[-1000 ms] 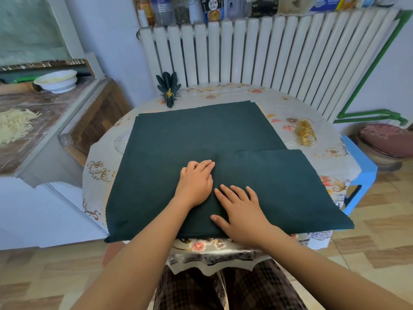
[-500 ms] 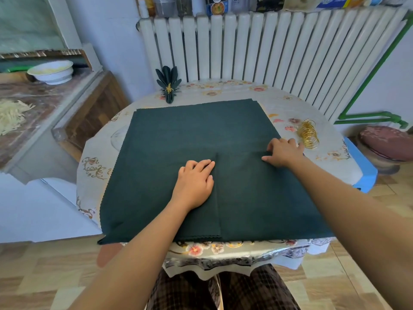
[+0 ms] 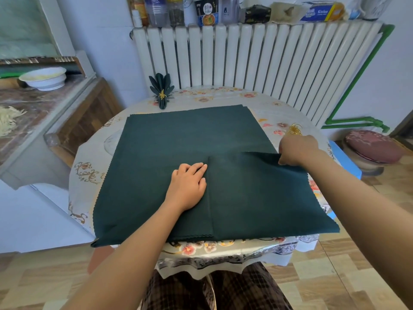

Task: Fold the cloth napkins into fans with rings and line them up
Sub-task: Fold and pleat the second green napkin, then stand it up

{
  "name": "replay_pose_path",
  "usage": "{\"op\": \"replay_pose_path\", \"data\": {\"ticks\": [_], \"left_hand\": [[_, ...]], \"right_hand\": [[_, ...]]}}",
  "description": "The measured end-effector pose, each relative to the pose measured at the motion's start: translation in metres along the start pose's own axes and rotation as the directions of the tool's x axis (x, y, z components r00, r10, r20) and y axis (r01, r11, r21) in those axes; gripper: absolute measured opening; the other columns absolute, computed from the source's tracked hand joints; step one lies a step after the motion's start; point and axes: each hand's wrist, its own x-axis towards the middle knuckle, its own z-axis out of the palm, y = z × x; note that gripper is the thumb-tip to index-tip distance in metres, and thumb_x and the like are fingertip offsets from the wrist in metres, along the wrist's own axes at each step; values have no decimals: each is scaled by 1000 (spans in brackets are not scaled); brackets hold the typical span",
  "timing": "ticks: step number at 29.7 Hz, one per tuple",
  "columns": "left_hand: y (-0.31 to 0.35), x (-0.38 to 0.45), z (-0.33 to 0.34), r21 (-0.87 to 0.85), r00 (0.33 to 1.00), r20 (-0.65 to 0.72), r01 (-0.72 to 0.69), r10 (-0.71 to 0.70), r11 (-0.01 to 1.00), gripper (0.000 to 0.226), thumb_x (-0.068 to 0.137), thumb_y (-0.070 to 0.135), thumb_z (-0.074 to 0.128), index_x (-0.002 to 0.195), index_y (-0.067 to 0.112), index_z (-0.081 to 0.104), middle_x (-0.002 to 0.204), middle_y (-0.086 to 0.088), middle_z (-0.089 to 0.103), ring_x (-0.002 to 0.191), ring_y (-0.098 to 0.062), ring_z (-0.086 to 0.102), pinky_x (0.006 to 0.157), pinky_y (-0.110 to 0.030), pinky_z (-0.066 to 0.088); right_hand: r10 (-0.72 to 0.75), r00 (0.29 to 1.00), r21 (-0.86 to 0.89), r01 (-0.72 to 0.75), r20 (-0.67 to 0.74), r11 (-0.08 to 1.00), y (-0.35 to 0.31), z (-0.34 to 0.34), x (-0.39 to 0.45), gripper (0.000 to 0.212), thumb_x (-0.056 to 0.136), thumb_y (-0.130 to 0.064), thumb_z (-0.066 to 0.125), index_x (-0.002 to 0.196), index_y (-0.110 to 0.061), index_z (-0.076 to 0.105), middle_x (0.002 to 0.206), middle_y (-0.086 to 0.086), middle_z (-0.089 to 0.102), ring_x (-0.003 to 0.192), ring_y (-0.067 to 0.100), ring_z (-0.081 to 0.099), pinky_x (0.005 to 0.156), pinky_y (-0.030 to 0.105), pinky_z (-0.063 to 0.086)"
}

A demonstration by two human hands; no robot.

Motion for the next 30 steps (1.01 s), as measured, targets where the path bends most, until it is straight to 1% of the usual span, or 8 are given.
{"op": "replay_pose_path", "data": {"ticks": [3, 7, 9, 13, 17, 20, 25, 30], "left_hand": [[-2, 1, 1, 0, 1000, 3, 2, -2, 1000, 47, 102, 33, 29, 149, 28, 31, 152, 15, 29, 126, -17, 30, 104, -32, 22], [1, 1, -2, 6, 1000, 11, -3, 3, 1000, 47, 102, 33, 28, 149, 28, 31, 153, 15, 28, 126, -17, 29, 104, -32, 22], [2, 0, -3, 8, 1000, 25, -5, 5, 1000, 47, 102, 33, 27, 149, 28, 30, 153, 14, 28, 127, -17, 29, 105, -32, 22], [5, -3, -7, 16, 999, 39, -6, 5, 1000, 47, 102, 32, 28, 149, 27, 30, 155, 11, 27, 130, -18, 28, 106, -34, 21], [14, -7, -10, -56, 993, 110, 46, -40, 997, 49, 102, 37, 25, 150, 27, 26, 158, 7, 20, 137, -17, 21, 111, -36, 14], [23, -10, -9, -115, 985, 143, 110, -93, 987, 54, 101, 48, 22, 151, 28, 23, 159, 5, 16, 142, -18, 13, 113, -39, 9], [29, -15, -7, -20, 985, 143, 100, -96, 995, 72, 92, 68, 21, 153, 30, 13, 161, 2, 10, 144, -22, 9, 114, -42, 8], [29, -16, -3, 56, 989, 135, 59, -66, 997, 78, 88, 73, 25, 153, 32, 7, 161, -1, 7, 144, -23, 9, 114, -42, 9]], "right_hand": [[-43, 995, 127, 54, -94, 990, -6, 3, -30, 17, 81, -21, 60, 70, -9, 60, 67, 5, 56, 67, 24, 54, 53, 26, 37], [-99, 948, 308, 195, -303, 931, -46, 20, -81, 19, 87, -30, 58, 96, -19, 70, 93, 4, 69, 92, 26, 61, 73, 32, 45], [-116, 913, 350, 264, -390, 899, -71, 41, -96, 21, 85, -31, 60, 100, -22, 72, 96, 3, 71, 95, 27, 62, 80, 34, 44], [-56, 825, 394, 327, -563, 859, -107, 89, -114, 10, 66, -23, 82, 75, -22, 76, 66, -3, 67, 64, 23, 62, 61, 31, 45], [27, 771, 492, 378, -636, 784, -123, 113, -124, 12, 67, -21, 84, 77, -20, 77, 66, -5, 63, 63, 20, 58, 57, 32, 46], [-8, 752, 474, 424, -659, 772, -130, 117, -127, 10, 71, -21, 79, 81, -18, 78, 78, -3, 70, 73, 22, 63, 63, 33, 52], [-72, 750, 452, 469, -658, 759, -137, 123, -137, 19, 75, -26, 66, 87, -17, 78, 92, -2, 74, 91, 19, 69, 81, 33, 54], [-141, 745, 441, 524, -652, 729, -132, 127, -140, 34, 84, -33, 48, 94, -17, 77, 100, -2, 73, 99, 15, 67, 93, 33, 47]]}}
